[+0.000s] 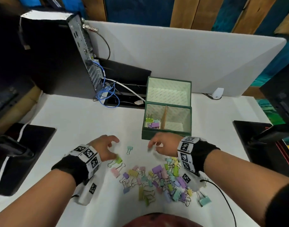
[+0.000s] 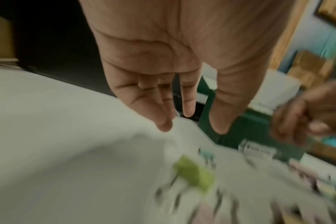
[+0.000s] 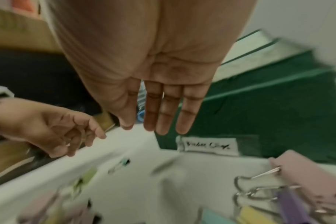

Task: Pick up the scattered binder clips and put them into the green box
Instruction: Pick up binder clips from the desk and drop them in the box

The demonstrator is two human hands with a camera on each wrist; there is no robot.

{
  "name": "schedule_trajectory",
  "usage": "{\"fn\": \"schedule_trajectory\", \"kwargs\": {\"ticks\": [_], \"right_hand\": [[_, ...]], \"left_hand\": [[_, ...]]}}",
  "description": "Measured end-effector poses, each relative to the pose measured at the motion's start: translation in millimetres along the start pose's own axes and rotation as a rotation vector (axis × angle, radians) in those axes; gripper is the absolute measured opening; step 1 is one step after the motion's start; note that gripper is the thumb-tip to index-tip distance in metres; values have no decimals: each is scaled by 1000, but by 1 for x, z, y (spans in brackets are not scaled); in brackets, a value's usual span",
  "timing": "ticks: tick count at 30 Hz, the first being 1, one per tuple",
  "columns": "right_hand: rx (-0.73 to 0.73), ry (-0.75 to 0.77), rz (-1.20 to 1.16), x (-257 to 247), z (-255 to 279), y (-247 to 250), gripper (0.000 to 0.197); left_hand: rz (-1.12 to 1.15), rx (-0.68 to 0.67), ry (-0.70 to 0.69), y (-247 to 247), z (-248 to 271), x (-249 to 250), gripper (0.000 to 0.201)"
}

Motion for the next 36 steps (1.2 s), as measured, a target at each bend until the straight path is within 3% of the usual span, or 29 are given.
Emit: {"fn": "schedule_trajectory", "kwargs": {"ticks": [4,9,13,20,23,28,36], "right_hand": [[-133,126,234,-19,-21,-15,48],[-283,163,387,-27,-59,-34,67],[-359,126,471,-30,-75,-49,70],[-238,137,344,-14,-53,-61,53],[-197,154,285,-10,-41,-63,47],[-271,195,347,-13,-28,-67,57],[-196,112,211,-2,-25,-68,40]], "left_hand": [[-64,-123,9,-30,15,-16,101],[-164,-79,-92,-47,18,-17,111],[-188,-47,-71,-53,15,-17,95],[-112,38,-140,-62,14,-12,53],[-80,35,-131,-60,9,-9,49],[-36,19,-114,-55,2,-7,47],[26,22,-95,-59,2,0,39]]}}
Point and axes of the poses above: each hand's wrist, its own z-axis away from the middle knuckle, its own y-axis out of the back of the hand, x = y × z, the point moved 1 cm from there along -z, towards the middle knuckle, and after that the axes turned 10 degrees about y, right-handed, at the moved point
